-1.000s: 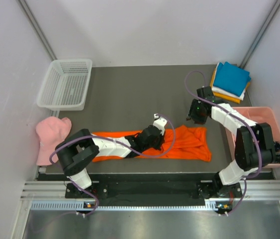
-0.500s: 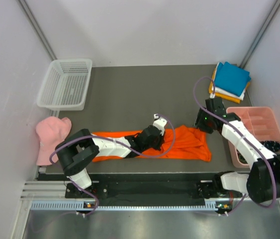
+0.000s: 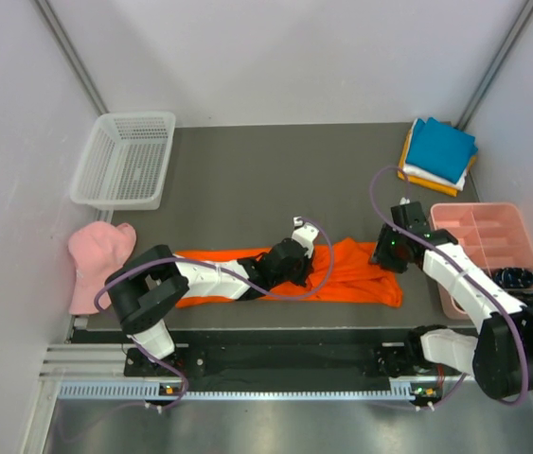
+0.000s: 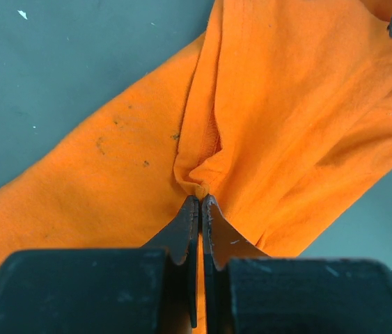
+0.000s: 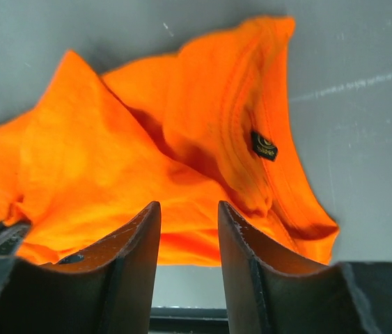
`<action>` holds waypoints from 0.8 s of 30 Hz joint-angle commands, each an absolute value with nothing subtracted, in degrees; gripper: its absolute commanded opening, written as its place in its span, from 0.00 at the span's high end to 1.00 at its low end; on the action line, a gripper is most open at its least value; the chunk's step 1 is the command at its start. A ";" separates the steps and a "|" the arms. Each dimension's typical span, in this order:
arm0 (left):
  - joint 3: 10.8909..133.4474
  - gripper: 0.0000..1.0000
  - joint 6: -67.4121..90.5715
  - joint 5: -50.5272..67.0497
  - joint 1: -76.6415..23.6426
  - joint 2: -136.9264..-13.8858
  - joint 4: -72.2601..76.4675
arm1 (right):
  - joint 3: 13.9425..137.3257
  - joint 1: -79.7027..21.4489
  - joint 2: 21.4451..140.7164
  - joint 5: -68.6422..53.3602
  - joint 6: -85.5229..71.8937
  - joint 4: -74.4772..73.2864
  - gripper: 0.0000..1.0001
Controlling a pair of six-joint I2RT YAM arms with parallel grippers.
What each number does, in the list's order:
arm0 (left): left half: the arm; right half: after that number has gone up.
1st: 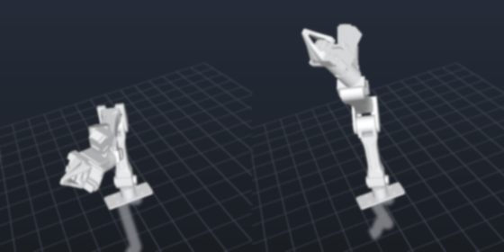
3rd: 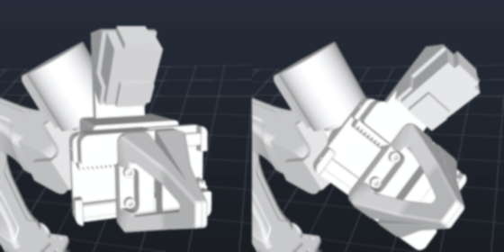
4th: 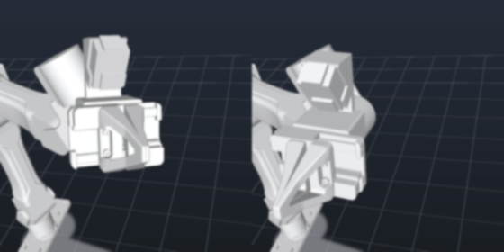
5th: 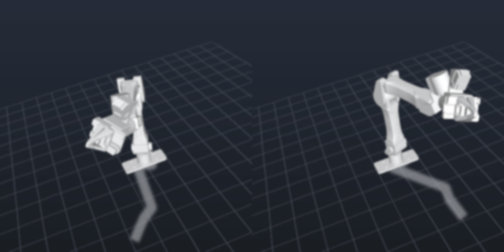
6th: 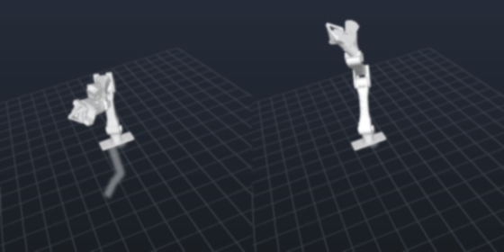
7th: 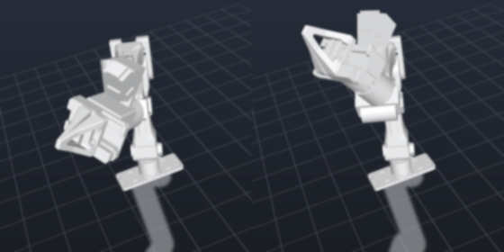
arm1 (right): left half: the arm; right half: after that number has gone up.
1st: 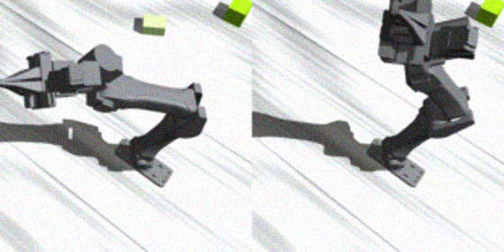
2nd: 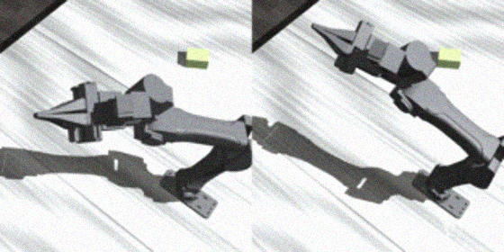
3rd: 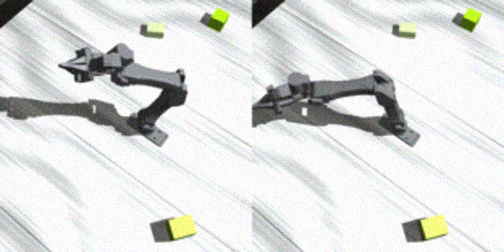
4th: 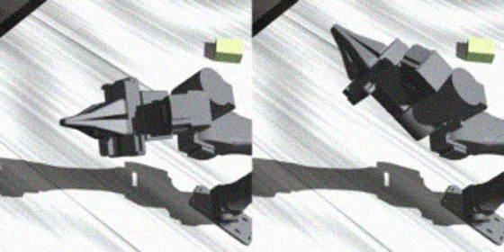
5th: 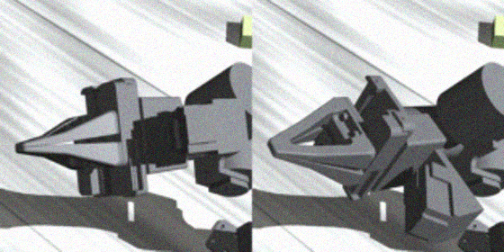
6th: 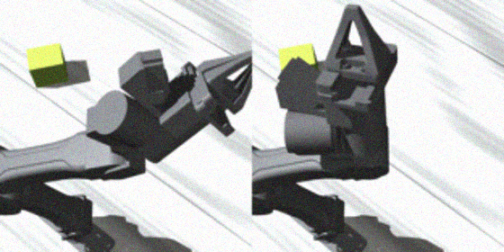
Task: Fold and stack the t-shirts
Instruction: Fold the other side of the tshirt into a rectangle
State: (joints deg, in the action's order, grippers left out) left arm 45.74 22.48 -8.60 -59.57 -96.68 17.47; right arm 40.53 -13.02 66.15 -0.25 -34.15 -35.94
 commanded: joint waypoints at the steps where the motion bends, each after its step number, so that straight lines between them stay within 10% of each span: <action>1: 45.79 1.00 22.15 -8.44 -59.68 -95.62 18.28 | 39.55 -13.62 64.60 -0.53 -35.07 -34.28 0.62; 24: 46.05 1.00 21.80 -8.26 -59.68 -96.07 17.93 | 39.11 -13.62 67.75 6.24 -38.05 -32.17 0.62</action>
